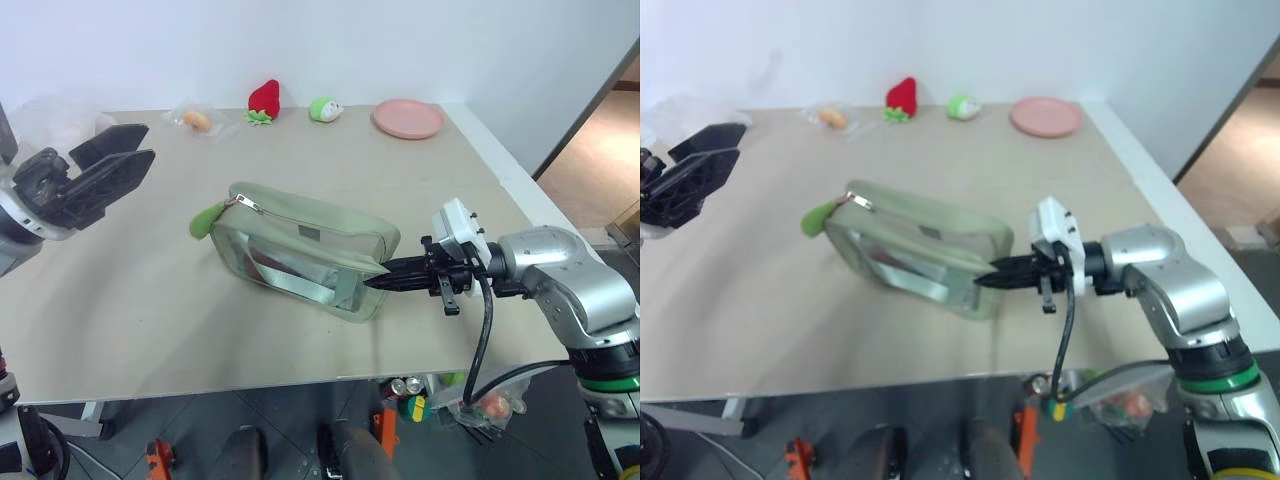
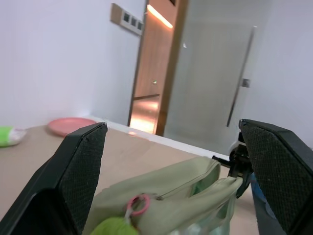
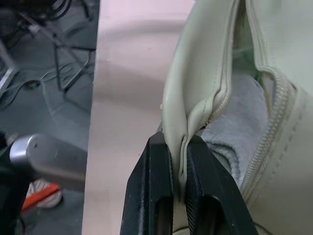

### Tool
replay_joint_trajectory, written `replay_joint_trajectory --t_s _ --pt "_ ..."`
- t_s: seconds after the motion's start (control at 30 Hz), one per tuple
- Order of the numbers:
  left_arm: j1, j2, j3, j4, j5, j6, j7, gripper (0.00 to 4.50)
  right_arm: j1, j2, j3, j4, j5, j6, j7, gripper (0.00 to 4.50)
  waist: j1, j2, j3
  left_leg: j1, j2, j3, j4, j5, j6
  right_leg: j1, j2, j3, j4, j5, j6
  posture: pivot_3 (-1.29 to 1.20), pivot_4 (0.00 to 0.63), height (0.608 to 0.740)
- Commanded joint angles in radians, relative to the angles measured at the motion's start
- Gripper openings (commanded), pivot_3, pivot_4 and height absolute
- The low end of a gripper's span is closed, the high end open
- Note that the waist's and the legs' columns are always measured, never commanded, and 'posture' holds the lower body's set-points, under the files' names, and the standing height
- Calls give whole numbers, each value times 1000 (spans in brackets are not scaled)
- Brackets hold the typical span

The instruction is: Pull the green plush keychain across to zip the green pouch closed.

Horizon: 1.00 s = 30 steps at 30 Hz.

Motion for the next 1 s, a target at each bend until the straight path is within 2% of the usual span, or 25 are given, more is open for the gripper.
replay_joint_trajectory --t_s 0.03,0.27,0.7,1.0 --pt "20 18 40 -16 -16 10 14 4500 -84 32 34 103 -66 -78 63 33 -2 -1 0 0 0 0 0 0 0 0 0 0 0 0 0 0 150 740" --pt "80 24 69 -68 -42 45 54 4500 -267 145 -2 350 -104 -165 99 33 -14 -1 0 0 2 0 0 0 0 -1 1 0 0 3 -5 0 150 740" --pt "73 43 77 -74 -74 79 89 4500 -280 222 -3 413 -114 -193 120 33 -12 -1 0 0 3 0 -2 0 0 -2 2 0 1 2 -8 0 150 740" --pt "79 60 89 -61 -72 93 95 4500 -329 316 -59 568 -83 -234 156 33 -12 -1 0 -1 3 1 -1 0 0 -2 2 -1 2 2 -8 0 150 740"
